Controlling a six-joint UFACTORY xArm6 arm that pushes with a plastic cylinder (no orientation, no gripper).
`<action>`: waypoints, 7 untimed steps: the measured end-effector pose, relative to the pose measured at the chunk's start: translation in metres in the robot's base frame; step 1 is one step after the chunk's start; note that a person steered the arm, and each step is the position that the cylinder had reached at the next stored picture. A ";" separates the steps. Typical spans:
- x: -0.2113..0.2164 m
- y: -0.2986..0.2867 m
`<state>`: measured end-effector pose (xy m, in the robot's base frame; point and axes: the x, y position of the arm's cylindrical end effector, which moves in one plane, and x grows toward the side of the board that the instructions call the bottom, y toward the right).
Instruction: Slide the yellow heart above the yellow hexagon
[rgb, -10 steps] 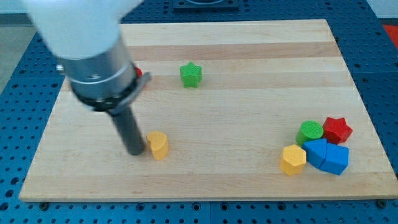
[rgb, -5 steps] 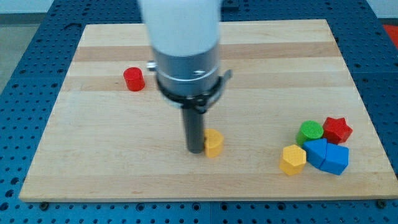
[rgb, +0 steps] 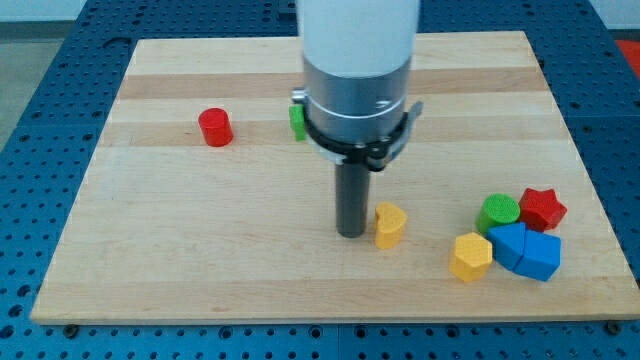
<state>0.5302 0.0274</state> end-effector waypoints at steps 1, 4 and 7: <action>0.000 0.026; -0.001 0.012; 0.008 0.032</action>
